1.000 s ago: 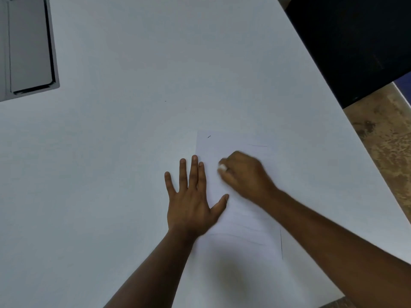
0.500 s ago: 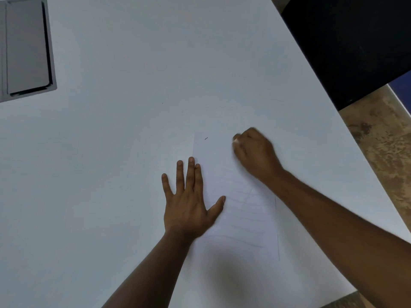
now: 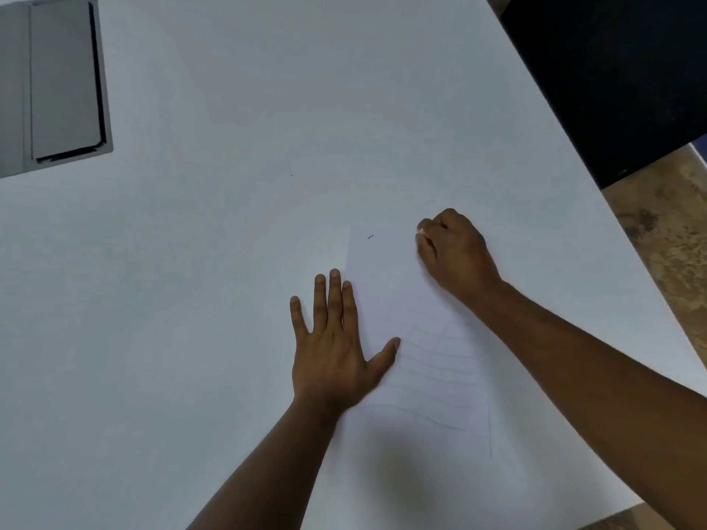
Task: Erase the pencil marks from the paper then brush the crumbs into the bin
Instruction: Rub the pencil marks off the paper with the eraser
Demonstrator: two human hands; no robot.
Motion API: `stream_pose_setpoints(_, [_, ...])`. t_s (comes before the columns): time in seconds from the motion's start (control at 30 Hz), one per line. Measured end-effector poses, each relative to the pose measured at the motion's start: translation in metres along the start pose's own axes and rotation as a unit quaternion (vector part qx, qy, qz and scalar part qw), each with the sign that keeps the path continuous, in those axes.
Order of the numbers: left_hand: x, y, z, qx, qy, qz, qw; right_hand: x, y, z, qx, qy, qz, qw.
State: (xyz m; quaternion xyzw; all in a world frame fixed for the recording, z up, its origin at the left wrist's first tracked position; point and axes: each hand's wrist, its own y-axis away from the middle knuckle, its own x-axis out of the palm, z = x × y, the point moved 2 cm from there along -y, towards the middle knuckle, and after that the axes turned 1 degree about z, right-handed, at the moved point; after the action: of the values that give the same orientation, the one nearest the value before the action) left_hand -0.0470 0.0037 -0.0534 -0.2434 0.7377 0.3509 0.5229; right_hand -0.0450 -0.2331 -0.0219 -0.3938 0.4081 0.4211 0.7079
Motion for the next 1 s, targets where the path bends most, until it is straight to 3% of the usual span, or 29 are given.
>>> stream_pose_setpoints(0.13, [0.002, 0.000, 0.000, 0.003, 0.007, -0.012, 1.000, 0.002, 0.025, 0.042, -0.037, -0.090, 0.021, 0.995])
stream_pose_setpoints(0.23, [0.004, 0.000, 0.001, 0.006, -0.002, -0.011, 1.000, 0.015, 0.052, 0.066, -0.132, -0.085, 0.099, 0.983])
stream_pose_setpoints(0.3, [0.002, 0.000, 0.001, 0.004, 0.000, -0.008, 1.000, 0.018, 0.046, 0.053, -0.155, -0.055, 0.104, 0.981])
stream_pose_setpoints(0.47, [0.001, 0.000, 0.000, 0.001, 0.007, 0.001, 1.000, 0.005, 0.004, 0.002, -0.018, -0.008, 0.007, 1.000])
stream_pose_setpoints(0.57, [0.001, -0.001, 0.000, 0.001, 0.008, -0.004, 1.000, 0.003, 0.004, 0.011, 0.025, -0.035, -0.010, 0.999])
stream_pose_setpoints(0.73, [0.005, -0.001, 0.001, 0.008, 0.003, -0.029, 1.000, 0.022, 0.045, 0.082, -0.083, -0.137, 0.110, 0.981])
stream_pose_setpoints(0.83, [0.006, 0.000, 0.002, 0.006, 0.001, -0.029, 1.000, 0.026, 0.044, 0.083, -0.151, -0.113, 0.135, 0.973])
stream_pose_setpoints(1.0, [0.005, 0.000, 0.001, -0.005, 0.011, -0.010, 1.000, 0.023, -0.018, 0.035, -0.052, 0.021, 0.086, 0.995])
